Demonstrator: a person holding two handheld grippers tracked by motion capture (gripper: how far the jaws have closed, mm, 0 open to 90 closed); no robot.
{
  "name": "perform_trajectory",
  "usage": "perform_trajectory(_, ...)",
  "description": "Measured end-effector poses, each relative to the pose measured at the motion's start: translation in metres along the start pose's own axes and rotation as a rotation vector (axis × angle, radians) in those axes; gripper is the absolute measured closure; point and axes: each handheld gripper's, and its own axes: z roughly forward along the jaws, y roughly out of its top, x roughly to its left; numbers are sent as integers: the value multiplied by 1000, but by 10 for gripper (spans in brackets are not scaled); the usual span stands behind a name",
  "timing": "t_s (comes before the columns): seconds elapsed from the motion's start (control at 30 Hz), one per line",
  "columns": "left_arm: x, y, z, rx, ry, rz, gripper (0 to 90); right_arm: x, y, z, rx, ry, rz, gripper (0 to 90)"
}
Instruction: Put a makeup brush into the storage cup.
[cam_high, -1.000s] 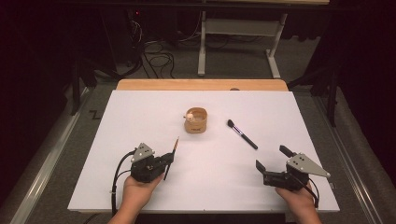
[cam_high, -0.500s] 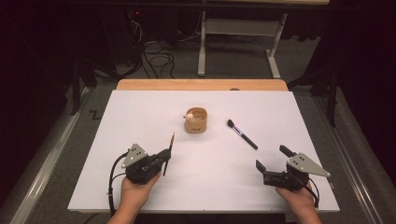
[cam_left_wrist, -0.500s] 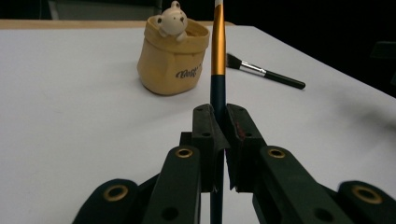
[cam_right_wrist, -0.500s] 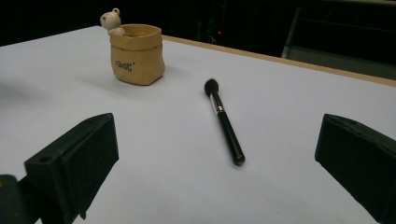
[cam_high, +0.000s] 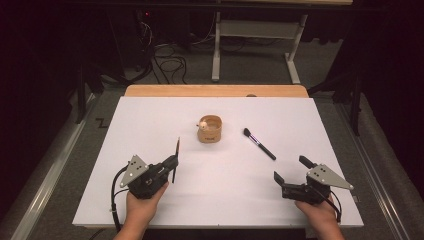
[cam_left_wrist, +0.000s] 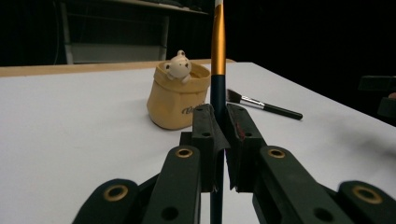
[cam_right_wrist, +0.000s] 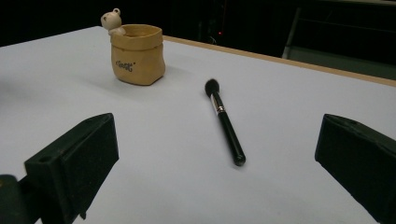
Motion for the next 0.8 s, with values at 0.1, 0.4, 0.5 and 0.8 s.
perform_trajectory(0.1,0,1,-3,-27,9,16,831,0,0,0,0,0,0,5)
perform_trajectory(0.4,-1,3,-10,-92,38,39,831,1,0,1,3,1,-3,5)
perform_trajectory(0.5,-1,3,-11,-95,42,41,831,1,0,0,4,0,1,4)
perform_trajectory(0.8,-2,3,-11,-95,52,50,831,1,0,1,2,-2,-4,5)
